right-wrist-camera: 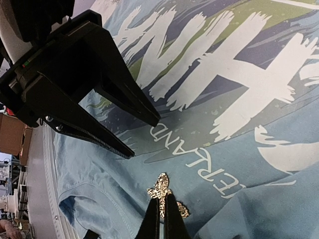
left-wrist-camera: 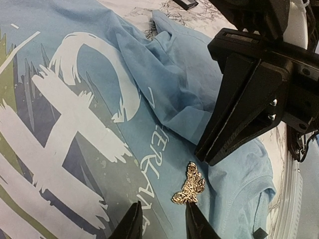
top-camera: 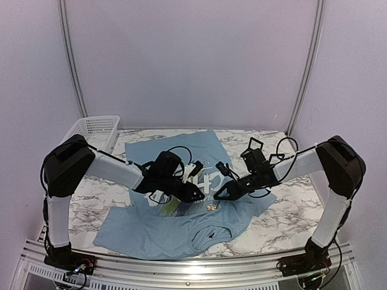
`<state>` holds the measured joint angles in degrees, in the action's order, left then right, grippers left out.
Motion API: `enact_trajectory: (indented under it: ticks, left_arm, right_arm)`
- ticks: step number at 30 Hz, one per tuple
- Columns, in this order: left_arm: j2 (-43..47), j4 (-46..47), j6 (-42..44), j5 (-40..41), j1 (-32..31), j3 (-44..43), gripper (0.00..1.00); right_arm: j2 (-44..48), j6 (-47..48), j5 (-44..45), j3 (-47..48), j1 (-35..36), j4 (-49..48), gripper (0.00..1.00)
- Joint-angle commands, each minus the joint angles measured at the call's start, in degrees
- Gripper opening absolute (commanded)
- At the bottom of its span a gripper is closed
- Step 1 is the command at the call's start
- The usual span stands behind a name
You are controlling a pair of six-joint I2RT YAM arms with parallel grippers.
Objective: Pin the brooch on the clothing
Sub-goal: Pick up the brooch from the flattened clothing.
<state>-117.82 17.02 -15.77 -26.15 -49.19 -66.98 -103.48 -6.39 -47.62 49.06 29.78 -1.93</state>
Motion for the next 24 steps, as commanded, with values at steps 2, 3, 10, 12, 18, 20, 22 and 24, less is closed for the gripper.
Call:
enact_trajectory:
  ticks: [2, 3, 10, 12, 18, 20, 22, 24]
  left_arm:
    - [3.27, -2.43, 2.58, 3.01, -1.03, 0.98, 0.31]
    - [3.59, -2.43, 2.61, 3.36, -1.08, 1.2, 0.31]
    - [3.85, -3.26, 3.73, 6.7, -2.88, 2.23, 0.31]
    - [3.16, -4.26, 4.74, 7.53, -3.94, 1.5, 0.29]
    - [1.2, -6.82, 5.45, 7.07, -4.95, -1.14, 0.19]
    - [1.27, -6.89, 6.18, 6.62, -5.18, -1.08, 0.17]
    - [0.84, -7.29, 7.21, 6.98, -5.66, -1.32, 0.17]
    - [-0.16, -8.66, 7.97, 7.7, -6.12, -2.28, 0.15]
  right_arm:
    - [3.84, 1.26, 0.19, 1.04, 0.7, 0.09, 0.0]
    - [4.36, 1.37, 0.81, 0.85, 0.67, 0.27, 0.0]
    - [6.16, 0.86, 6.38, -0.14, 1.29, 1.53, 0.11]
    - [5.69, 1.99, 10.09, 1.27, 2.64, 4.33, 0.16]
    - [1.27, 4.36, 11.36, 5.68, 4.18, 8.99, 0.23]
    - [-0.04, 5.03, 10.95, 6.64, 4.23, 10.51, 0.23]
    - [-1.69, 5.23, 10.11, 7.15, 4.16, 11.36, 0.24]
    - [-2.68, 5.61, 9.75, 7.4, 4.19, 12.16, 0.26]
